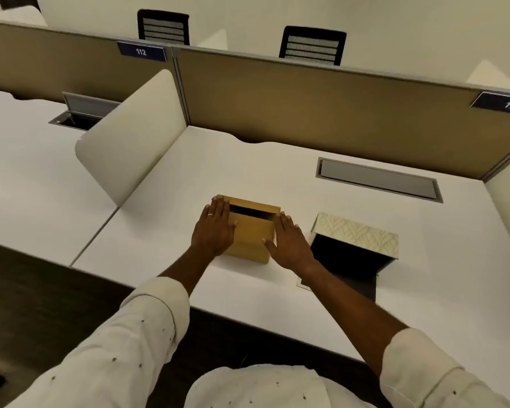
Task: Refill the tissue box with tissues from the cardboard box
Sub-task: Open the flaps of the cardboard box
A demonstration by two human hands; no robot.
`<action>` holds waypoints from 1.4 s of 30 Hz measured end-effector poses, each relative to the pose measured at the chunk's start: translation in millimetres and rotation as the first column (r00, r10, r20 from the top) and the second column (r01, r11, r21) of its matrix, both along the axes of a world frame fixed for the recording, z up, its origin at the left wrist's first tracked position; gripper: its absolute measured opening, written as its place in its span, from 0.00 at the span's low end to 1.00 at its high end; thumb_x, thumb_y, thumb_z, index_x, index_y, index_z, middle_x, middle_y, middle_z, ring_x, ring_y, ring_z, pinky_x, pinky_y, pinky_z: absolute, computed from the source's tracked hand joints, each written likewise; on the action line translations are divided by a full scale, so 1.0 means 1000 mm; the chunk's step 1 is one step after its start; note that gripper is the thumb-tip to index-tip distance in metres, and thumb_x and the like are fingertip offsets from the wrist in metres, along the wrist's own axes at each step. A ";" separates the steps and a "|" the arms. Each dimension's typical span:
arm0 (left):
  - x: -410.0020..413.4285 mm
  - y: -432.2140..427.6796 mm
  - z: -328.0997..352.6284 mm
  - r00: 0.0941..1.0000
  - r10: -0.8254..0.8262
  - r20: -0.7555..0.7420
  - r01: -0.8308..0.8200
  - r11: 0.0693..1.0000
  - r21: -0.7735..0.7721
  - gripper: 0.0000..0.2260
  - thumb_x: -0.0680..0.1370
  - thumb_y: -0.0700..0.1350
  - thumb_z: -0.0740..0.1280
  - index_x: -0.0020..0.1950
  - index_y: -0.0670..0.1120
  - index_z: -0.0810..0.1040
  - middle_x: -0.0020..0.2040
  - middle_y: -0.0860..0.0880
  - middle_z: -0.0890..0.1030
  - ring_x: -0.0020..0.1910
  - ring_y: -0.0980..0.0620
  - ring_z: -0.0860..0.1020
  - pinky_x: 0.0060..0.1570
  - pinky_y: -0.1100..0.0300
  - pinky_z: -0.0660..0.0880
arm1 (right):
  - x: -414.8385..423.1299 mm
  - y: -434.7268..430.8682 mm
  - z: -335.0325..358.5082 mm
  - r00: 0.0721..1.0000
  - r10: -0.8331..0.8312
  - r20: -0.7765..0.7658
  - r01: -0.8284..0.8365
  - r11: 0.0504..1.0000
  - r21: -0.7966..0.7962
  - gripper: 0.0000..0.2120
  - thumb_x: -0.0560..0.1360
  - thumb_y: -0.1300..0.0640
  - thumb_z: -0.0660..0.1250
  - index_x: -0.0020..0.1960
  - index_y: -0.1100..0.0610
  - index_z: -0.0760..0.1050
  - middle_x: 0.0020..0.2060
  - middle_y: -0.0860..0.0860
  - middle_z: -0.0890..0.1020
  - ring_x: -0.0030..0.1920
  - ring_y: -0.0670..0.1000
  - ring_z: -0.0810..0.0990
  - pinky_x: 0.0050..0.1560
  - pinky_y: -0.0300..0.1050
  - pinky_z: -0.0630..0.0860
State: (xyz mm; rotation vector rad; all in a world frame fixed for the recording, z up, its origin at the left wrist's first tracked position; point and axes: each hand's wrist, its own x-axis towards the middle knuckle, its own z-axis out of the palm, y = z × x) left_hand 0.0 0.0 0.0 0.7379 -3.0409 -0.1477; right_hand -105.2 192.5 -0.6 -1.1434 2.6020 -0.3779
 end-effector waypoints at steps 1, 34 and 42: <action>0.001 -0.001 -0.001 1.000 0.004 0.013 -0.004 1.000 -0.010 0.30 0.85 0.54 0.48 0.81 0.38 0.49 0.82 0.40 0.51 0.82 0.44 0.47 0.80 0.49 0.48 | 0.001 -0.001 -0.002 1.000 0.005 0.003 -0.005 1.000 0.005 0.37 0.83 0.42 0.54 0.81 0.62 0.45 0.81 0.58 0.49 0.81 0.57 0.47 0.80 0.55 0.49; 0.082 -0.045 -0.043 0.847 -0.494 -0.198 0.517 0.851 0.092 0.14 0.79 0.55 0.67 0.62 0.51 0.80 0.63 0.51 0.80 0.50 0.51 0.82 0.44 0.55 0.81 | 0.050 0.022 -0.048 0.959 0.238 -0.154 -0.261 0.953 -0.155 0.12 0.80 0.51 0.66 0.62 0.52 0.76 0.60 0.50 0.80 0.56 0.51 0.79 0.55 0.41 0.73; 0.079 -0.030 -0.055 0.906 -0.398 -0.145 0.410 0.910 0.062 0.18 0.81 0.52 0.64 0.70 0.48 0.74 0.69 0.48 0.75 0.51 0.46 0.82 0.42 0.54 0.80 | 0.027 0.004 -0.049 0.915 0.321 -0.245 -0.338 0.941 -0.029 0.16 0.79 0.49 0.66 0.65 0.52 0.74 0.65 0.51 0.78 0.62 0.53 0.78 0.63 0.51 0.75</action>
